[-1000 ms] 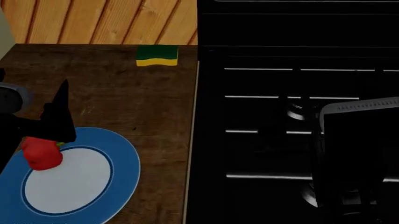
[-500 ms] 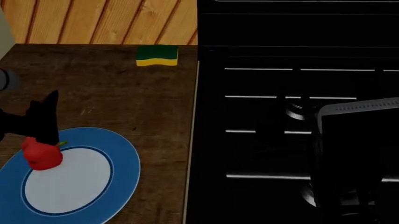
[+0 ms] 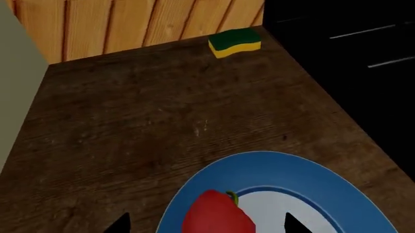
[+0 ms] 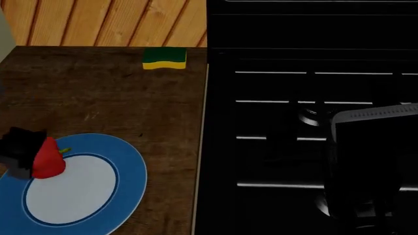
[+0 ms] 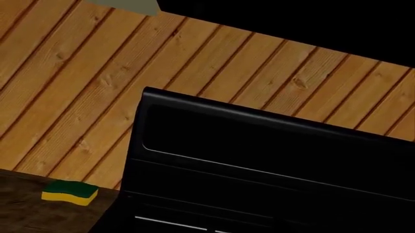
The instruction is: Pick the bell pepper from the counter and place it in the microwave.
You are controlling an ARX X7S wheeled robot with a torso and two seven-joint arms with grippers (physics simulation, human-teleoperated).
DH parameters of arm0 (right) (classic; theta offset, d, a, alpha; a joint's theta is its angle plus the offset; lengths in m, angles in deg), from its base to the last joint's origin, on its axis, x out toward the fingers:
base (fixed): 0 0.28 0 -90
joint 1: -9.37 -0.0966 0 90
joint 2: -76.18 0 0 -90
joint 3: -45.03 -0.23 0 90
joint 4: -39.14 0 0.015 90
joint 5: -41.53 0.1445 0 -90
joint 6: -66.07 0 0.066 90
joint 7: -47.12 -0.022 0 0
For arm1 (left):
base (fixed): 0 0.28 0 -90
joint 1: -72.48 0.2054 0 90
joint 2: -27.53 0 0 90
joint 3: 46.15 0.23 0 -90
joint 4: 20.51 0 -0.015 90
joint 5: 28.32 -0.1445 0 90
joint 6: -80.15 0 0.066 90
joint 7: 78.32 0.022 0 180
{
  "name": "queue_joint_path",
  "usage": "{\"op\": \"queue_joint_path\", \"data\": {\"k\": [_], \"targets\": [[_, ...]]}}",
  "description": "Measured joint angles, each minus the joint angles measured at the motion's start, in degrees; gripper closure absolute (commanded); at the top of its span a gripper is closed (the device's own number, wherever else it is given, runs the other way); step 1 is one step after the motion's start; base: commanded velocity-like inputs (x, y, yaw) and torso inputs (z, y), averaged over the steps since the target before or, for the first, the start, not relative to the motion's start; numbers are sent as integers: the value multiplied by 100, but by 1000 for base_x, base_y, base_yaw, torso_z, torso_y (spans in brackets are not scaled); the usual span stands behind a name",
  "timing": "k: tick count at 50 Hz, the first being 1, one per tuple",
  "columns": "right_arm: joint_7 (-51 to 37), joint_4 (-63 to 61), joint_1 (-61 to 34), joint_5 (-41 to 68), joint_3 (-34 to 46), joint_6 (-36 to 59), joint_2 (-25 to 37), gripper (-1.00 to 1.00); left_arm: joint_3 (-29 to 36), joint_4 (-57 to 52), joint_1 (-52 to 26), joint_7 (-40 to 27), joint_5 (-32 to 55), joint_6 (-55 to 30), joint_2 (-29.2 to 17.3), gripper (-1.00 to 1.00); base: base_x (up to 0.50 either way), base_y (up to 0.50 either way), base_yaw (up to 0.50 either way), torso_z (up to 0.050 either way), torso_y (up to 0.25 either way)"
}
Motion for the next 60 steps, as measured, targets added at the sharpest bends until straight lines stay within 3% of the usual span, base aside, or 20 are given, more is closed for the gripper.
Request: {"op": "queue_joint_path", "data": {"k": [18,60], "targets": [[-44,-43,-34,7,54,69,25,-100,555,706,-47,-58,576,358,-321,-100,0,0,0,0,0],[-133,-85,-139,14,151,238,115,-100,1577,2025,-129,510,101,1533,-67,-100,0,0,0,0,0]]}}
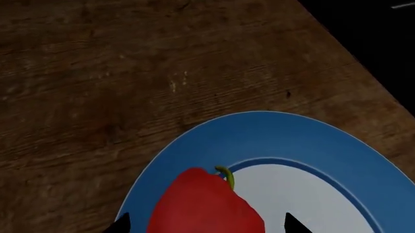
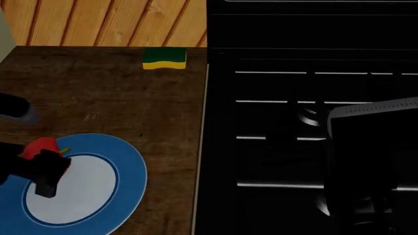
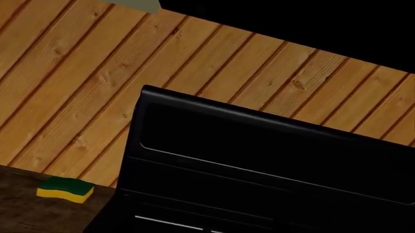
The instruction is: Pick the bell pepper from the counter and place it in the microwave.
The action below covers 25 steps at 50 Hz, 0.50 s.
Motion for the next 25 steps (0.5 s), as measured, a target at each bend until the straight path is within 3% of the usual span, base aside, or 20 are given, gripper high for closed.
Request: {"op": "queue_joint_path", "data": {"k": [25], "targets": [[-43,7,-14,13,34,24,39,-100,285,407,19,160,-213,408,129,-100,0,0,0,0,0]]}}
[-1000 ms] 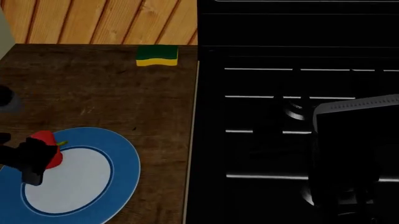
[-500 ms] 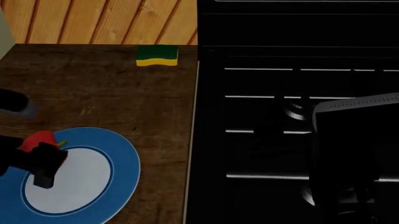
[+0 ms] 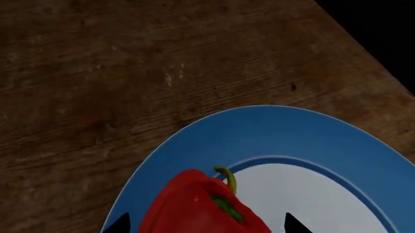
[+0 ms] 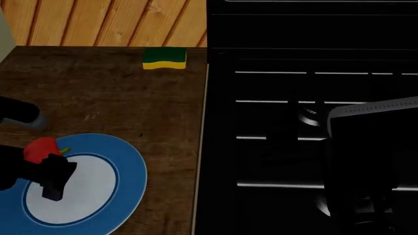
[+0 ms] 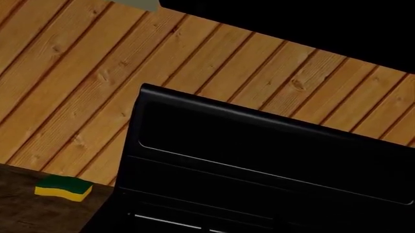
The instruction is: Pick the bell pepper from the counter and place it in the microwave.
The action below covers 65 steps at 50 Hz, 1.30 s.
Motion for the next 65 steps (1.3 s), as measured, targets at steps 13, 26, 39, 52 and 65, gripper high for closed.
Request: {"op": "queue_joint_path", "data": {"k": [13,26,39,52,65], "targets": [[-10,28,-11,12,19,-23,12,-100,15,-35,22,-7,-105,142,-4,100,0,0,0,0,0],[-19,32,-31,36,25,-34,21,-100,-262,-381,76,-148,-4,292,-42,100,0,0,0,0,0],[-42,-31,26,86,-40,-69,27,-100,-1130,-1264,474,-797,173,920,139,100,0,0,0,0,1],[-54,-25,49,116,-59,-129,27,-100,-1618,-1685,901,-1203,-19,1811,392,100,0,0,0,0,0],[-72,-13,68,138,-69,-173,30,-100,-1842,-1735,1207,-1397,-193,2419,620,100,0,0,0,0,0]]}}
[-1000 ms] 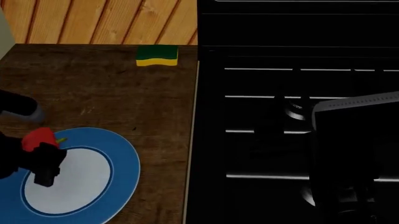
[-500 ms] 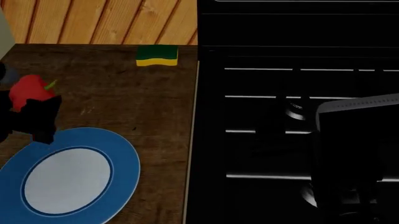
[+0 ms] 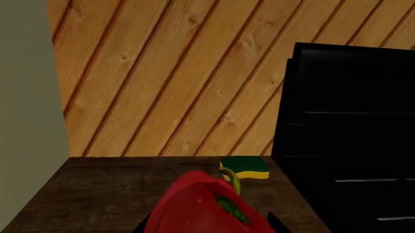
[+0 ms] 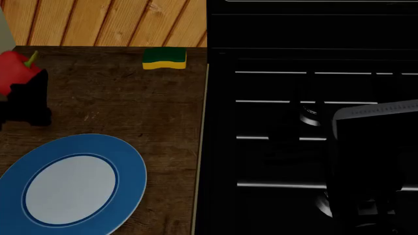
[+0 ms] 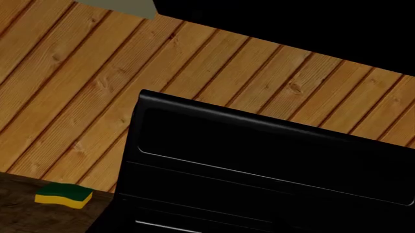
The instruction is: Pick the bell pepper from the counter and place it in the microwave.
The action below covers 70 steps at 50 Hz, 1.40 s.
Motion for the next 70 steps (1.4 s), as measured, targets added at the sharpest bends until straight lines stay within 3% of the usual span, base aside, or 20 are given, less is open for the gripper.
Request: {"op": "queue_joint_path", "data": {"k": [8,28,40,70], "targets": [[-14,29,-6,5,8,-7,3,-100,-6,8,85,-53,-52,128,78,100,-72,6,0,0,1],[-35,8,12,41,13,-3,27,-100,51,-100,195,-109,-84,197,104,100,-470,30,0,0,0],[-54,-23,43,65,1,-15,39,-100,67,-152,216,-116,-83,221,88,100,0,0,0,0,0],[-95,-175,118,210,-113,62,71,-100,125,-199,246,-133,-69,272,109,100,1,-499,0,0,0]]}}
